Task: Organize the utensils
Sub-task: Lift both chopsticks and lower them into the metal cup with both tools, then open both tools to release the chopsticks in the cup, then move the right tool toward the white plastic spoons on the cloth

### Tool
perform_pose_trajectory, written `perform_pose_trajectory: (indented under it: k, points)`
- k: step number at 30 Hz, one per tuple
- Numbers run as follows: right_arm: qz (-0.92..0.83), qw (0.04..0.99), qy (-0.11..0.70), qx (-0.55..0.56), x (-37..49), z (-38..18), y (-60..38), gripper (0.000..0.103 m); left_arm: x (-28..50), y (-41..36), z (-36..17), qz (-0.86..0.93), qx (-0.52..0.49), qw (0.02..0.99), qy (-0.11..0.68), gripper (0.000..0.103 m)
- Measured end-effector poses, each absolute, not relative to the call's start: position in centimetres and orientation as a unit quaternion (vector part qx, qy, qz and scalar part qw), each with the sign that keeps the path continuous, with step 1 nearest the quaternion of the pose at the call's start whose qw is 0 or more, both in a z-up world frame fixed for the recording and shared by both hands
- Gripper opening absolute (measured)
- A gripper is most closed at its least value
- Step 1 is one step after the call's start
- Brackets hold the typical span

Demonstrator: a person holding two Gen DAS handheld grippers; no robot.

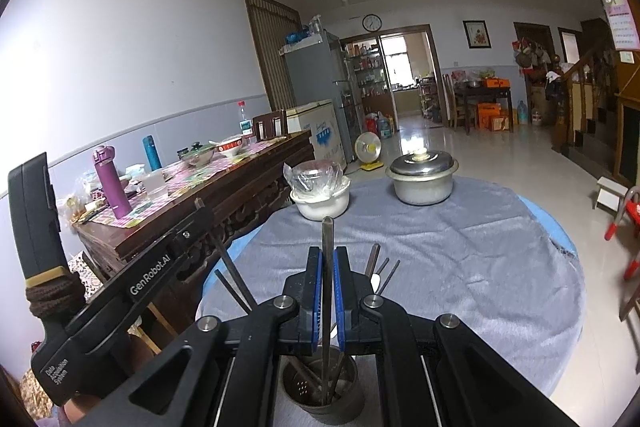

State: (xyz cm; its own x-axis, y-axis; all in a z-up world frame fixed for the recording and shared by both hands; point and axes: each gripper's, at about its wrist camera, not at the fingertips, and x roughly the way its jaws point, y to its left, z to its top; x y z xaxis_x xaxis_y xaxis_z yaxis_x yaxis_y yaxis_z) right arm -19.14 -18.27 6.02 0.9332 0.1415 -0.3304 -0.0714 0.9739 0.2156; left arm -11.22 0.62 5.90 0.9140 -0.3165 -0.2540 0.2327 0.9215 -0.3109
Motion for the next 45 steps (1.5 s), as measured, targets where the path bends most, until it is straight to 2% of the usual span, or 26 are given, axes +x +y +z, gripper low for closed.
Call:
perform_pose_trajectory:
  k: [10, 11, 13, 14, 15, 17, 19, 25, 33, 37, 45]
  points:
    - [0.076, 0.964, 0.208, 0.147, -18.6, 5.5, -19.4, 0.010, -11.5, 0.5, 6.0, -0.137, -0.121, 0.967, 0.175, 0.007]
    - [0.079, 0.963, 0.207, 0.154, -18.6, 5.6, -19.6, 0.010, -11.5, 0.5, 6.0, -0.134, -0.116, 0.968, 0.177, 0.012]
    - [0.080, 0.962, 0.202, 0.166, -18.8, 5.7, -20.1, 0.010, -11.8, 0.7, 6.2, -0.125, -0.103, 0.971, 0.177, 0.045]
    - [0.079, 0.962, 0.198, 0.172, -18.9, 5.7, -20.4, 0.010, -11.9, 0.8, 6.2, -0.120, -0.101, 0.972, 0.174, 0.051]
    - [0.076, 0.962, 0.196, 0.176, -19.0, 5.8, -20.6, 0.010, -12.3, 0.9, 6.4, -0.114, -0.097, 0.974, 0.168, 0.055]
    - [0.064, 0.962, 0.191, 0.182, -19.0, 5.8, -21.2, 0.010, -12.8, 1.0, 6.6, -0.112, -0.087, 0.977, 0.161, 0.056]
    - [0.057, 0.961, 0.193, 0.188, -18.9, 5.7, -21.6, 0.010, -13.2, 0.7, 6.8, -0.104, -0.065, 0.979, 0.162, 0.064]
    - [0.042, 0.954, 0.210, 0.209, -18.6, 5.0, -22.6, 0.010, -14.0, -0.6, 6.8, -0.091, -0.006, 0.981, 0.170, 0.070]
    - [0.029, 0.949, 0.221, 0.223, -18.8, 4.6, -23.2, 0.012, -14.2, -0.4, 6.6, -0.073, 0.017, 0.980, 0.182, 0.070]
    - [0.026, 0.948, 0.222, 0.225, -18.9, 4.5, -23.1, 0.036, -14.4, -0.3, 6.4, -0.068, 0.020, 0.979, 0.189, 0.070]
    - [0.011, 0.952, 0.217, 0.214, -19.2, 4.7, -22.5, 0.037, -14.6, 0.9, 6.0, -0.056, 0.016, 0.978, 0.198, 0.070]
